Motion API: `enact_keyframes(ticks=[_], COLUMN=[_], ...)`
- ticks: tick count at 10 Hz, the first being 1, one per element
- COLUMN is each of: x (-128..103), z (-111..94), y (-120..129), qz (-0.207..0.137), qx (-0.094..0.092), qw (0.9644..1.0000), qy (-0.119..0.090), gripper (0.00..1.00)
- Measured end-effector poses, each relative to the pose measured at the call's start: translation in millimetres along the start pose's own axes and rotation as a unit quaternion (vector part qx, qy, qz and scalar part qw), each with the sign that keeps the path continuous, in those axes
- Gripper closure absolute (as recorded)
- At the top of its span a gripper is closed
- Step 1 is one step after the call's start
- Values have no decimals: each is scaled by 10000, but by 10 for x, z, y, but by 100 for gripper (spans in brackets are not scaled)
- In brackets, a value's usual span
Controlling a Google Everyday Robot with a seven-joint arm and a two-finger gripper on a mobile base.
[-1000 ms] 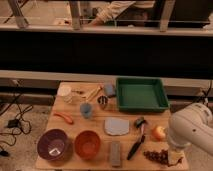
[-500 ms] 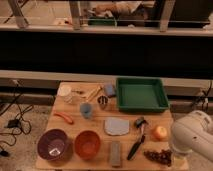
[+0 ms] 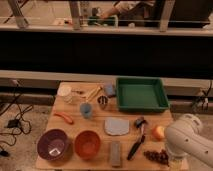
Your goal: Place grapes in table surface
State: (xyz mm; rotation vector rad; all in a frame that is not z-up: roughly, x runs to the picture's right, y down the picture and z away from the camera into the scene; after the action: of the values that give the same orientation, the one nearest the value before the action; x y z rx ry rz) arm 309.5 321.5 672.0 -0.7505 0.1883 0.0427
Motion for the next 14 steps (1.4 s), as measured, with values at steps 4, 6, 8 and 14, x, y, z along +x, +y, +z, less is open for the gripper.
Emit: enact_keyframes(ticks=[4,6,8,14], x=[-107,-213,-214,-214], z=[166,217,220,218], y=[181,194,195,194], qz=[-258,-411,-418,-423], qx=[-139,-119,-111,-114], qw=[9995,9991,9991,9990], qy=[83,34,23,29], gripper=[20,20,20,20])
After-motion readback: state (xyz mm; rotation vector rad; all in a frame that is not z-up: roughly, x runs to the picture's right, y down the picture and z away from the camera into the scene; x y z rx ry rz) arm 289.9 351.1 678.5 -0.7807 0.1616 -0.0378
